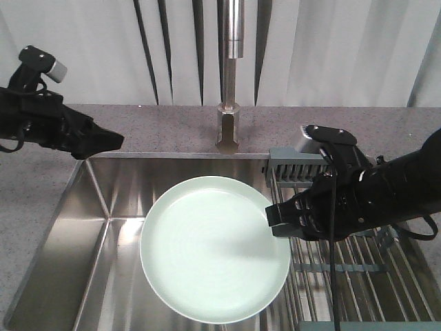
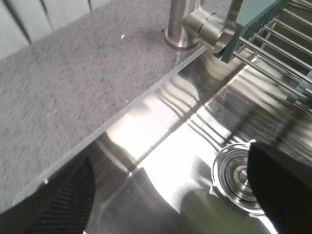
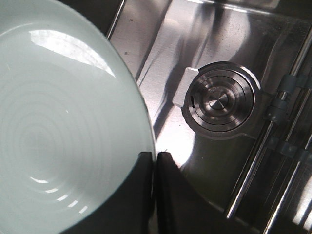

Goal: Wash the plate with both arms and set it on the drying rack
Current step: 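Raise the left arm and reach the left gripper toward the faucet handle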

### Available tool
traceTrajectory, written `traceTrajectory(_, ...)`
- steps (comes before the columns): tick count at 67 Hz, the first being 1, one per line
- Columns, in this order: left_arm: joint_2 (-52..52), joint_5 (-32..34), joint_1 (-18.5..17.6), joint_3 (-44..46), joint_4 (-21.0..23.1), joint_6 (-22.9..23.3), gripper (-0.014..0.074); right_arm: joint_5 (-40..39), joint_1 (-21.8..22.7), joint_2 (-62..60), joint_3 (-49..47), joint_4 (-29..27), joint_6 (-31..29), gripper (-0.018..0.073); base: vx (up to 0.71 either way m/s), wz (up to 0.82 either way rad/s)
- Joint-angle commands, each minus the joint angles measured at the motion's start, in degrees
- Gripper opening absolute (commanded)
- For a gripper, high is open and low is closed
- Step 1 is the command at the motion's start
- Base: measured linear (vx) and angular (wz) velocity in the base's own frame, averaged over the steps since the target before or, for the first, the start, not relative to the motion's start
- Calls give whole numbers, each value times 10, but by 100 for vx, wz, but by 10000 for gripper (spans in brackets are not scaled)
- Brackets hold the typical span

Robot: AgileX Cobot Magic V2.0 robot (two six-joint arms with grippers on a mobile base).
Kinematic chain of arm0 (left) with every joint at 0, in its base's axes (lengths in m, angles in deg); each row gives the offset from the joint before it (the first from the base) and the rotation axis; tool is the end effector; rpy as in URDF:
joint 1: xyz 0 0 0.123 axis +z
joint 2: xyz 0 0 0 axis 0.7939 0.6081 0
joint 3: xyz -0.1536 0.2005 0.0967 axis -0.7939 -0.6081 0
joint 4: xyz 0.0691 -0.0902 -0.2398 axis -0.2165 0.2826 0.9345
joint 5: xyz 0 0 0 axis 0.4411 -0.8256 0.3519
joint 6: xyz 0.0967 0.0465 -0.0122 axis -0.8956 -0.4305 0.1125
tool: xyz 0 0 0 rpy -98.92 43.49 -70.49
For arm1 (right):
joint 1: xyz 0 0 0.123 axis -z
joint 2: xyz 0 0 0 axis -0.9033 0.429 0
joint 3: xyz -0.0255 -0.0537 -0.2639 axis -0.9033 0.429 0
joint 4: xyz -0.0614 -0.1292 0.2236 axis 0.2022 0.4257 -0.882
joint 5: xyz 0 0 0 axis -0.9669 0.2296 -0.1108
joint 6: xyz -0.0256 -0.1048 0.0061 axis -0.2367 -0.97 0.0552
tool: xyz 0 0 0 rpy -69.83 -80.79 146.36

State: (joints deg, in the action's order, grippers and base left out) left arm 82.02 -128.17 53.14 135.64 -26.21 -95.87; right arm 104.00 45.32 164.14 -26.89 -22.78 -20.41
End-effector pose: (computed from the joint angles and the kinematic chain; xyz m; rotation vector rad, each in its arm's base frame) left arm 0.3785 -0.0623 0.2720 0.7933 2.1131 -0.5419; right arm 0.2630 0.1398 0.2430 -0.3855 2.5811 0.7388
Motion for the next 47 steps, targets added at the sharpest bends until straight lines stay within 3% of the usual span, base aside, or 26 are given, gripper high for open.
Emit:
traceTrajectory(1, 2, -7, -20, 42, 35, -25, 597, -13, 1, -19, -18, -16, -4, -1, 0, 0)
traceTrajectory(22, 82, -54, -84, 138, 35, -105, 594, -13, 1, -19, -18, -16, -4, -1, 0, 0)
traceTrajectory(47, 179, -84, -144, 255, 41, -111, 594, -12, 1, -19, -18, -16, -4, -1, 0, 0)
